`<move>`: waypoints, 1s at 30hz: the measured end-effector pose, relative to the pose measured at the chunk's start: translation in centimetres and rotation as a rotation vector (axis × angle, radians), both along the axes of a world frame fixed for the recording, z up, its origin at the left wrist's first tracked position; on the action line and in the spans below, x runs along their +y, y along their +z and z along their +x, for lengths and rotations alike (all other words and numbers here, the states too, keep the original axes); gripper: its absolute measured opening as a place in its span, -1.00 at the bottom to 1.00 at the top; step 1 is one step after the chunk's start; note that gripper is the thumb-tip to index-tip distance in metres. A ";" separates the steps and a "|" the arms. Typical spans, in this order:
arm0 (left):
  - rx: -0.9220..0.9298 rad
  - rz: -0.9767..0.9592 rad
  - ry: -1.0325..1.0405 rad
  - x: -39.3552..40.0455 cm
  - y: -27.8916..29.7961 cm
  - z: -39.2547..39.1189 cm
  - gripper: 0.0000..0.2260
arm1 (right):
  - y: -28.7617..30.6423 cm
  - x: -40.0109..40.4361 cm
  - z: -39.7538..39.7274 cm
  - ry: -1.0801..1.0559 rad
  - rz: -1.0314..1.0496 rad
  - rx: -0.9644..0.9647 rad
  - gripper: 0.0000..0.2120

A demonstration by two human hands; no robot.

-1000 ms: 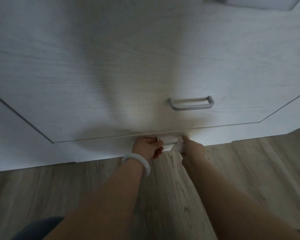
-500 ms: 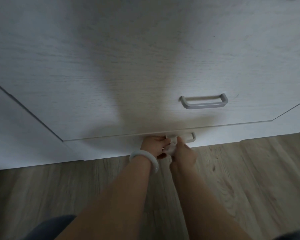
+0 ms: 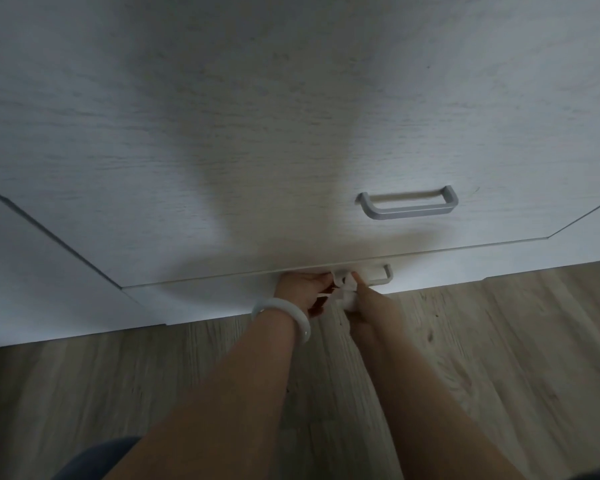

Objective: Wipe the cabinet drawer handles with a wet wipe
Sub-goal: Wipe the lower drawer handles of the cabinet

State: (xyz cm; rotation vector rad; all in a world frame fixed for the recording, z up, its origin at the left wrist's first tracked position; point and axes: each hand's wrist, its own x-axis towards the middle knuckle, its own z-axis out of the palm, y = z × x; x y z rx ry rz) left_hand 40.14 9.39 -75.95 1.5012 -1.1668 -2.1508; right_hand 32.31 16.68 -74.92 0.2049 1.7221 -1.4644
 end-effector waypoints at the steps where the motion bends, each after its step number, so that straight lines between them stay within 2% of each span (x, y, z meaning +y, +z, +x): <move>1: -0.003 0.002 0.002 0.0 0.0 0.0 -0.81 | 0.1 0.1 -0.4 -0.014 -0.015 -0.025 -0.62; 6: -0.031 -0.006 -0.021 -0.2 0.0 0.2 -0.83 | -0.5 -0.5 1.0 -0.039 0.012 0.071 -0.71; 11: -0.072 0.020 -0.036 -0.6 0.4 0.2 -0.81 | -0.4 -0.8 1.2 -0.036 0.003 0.049 -0.81; 14: 0.000 0.105 -0.005 -0.8 1.0 -0.1 -0.81 | -0.2 -1.1 1.9 0.003 -0.060 -0.002 -0.73; 18: 0.151 0.221 0.124 -0.9 1.7 0.1 -0.83 | -0.6 -1.4 2.7 -0.004 -0.082 -0.015 -0.74; 20: 0.101 0.156 0.130 -0.7 1.3 0.6 -0.94 | -0.9 -1.3 2.7 -0.053 -0.091 -0.026 -0.73; 21: 0.060 0.103 0.142 -0.5 1.2 0.9 -0.92 | -1.0 -1.3 2.8 -0.082 -0.104 -0.040 -0.71; 23: -0.005 0.014 0.149 -0.2 0.7 1.2 -0.75 | -0.9 -1.6 2.8 -0.125 -0.130 -0.073 -0.70; 25: -0.030 -0.047 0.171 -0.2 0.1 1.1 -0.71 | -0.9 -1.7 2.8 -0.133 -0.176 -0.118 -0.73; 28: -0.012 -0.095 0.184 0.2 0.0 0.8 -0.63 | -1.1 -1.0 1.6 -0.023 -0.184 -0.150 -0.79; 30: -0.015 -0.118 0.164 -0.2 -0.9 0.7 -0.68 | -1.4 -0.3 0.6 0.075 -0.124 -0.133 -0.77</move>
